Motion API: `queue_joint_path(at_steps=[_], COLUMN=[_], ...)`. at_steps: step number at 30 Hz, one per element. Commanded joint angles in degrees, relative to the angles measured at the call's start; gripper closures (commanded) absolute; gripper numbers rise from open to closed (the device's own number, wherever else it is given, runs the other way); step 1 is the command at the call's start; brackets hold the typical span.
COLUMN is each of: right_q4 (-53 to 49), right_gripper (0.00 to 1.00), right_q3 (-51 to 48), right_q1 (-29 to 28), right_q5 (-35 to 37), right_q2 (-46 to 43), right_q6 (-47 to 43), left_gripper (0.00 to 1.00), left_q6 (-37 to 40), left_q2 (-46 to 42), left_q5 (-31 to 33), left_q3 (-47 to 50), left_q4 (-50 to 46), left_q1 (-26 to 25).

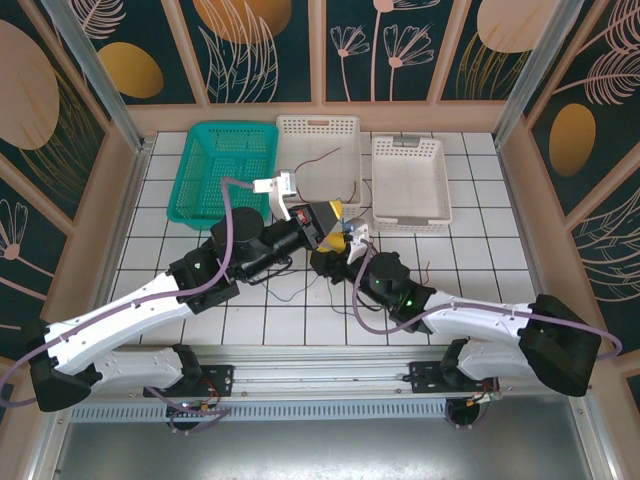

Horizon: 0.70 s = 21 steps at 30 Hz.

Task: Untangle the cables

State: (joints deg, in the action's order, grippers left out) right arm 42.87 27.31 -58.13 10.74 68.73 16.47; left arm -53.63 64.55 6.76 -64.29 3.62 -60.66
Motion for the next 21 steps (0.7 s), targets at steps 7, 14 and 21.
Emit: queue_joint_path(at_steps=[7,14,21], right_q4=[8.0,5.0,-0.5], right_gripper=[0.86,1.0,1.0], right_q3=[1.8,1.5,2.8], right_q1=[-0.4,-0.4,1.4], right_q5=[3.8,4.9,4.0], right_q2=[0.0,-5.0,-11.0], right_q6=[-2.8,-3.0,-0.3], left_gripper=[1.0,1.0,0.62], left_q6=[-0.7,1.5,4.5], left_q2=[-0.8,-1.3,-6.5], left_q5=[-1.6,-0.9,1.5], left_q3=[0.4,1.2,7.2], left_q4=[2.5,-1.2,-4.7], left_q1=[0.3,0.3,0.3])
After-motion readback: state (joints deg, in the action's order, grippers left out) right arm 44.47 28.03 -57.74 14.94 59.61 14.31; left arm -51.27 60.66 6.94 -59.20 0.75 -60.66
